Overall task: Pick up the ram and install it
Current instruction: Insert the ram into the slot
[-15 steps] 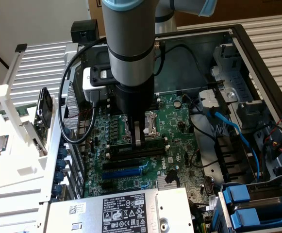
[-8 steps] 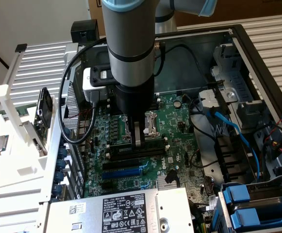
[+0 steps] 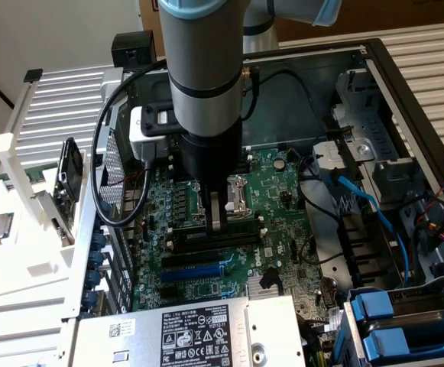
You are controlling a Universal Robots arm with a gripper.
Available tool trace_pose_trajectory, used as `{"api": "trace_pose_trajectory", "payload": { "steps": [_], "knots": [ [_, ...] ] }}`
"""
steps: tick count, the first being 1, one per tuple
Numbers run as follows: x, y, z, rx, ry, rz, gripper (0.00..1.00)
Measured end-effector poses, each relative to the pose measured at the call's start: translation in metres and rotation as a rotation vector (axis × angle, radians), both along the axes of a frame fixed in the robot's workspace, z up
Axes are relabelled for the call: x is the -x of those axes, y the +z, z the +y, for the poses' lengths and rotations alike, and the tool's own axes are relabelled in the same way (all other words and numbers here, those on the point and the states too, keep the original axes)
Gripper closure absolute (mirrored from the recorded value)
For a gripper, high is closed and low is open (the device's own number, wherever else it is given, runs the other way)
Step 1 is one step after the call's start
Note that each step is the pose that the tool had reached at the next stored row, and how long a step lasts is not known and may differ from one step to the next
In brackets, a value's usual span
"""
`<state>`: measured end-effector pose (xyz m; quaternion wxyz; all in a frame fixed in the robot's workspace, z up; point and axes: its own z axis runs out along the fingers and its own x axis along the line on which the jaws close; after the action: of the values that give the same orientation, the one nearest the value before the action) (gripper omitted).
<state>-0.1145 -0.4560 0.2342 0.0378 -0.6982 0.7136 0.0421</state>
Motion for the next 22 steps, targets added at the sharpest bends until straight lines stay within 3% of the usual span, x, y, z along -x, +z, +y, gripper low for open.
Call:
{"api": "trace_pose_trajectory", "payload": {
  "steps": [22],
  "knots": [
    [0.0006,-0.0008,0.0005,0.0001,0.0,-0.001,0.88]
  ]
}}
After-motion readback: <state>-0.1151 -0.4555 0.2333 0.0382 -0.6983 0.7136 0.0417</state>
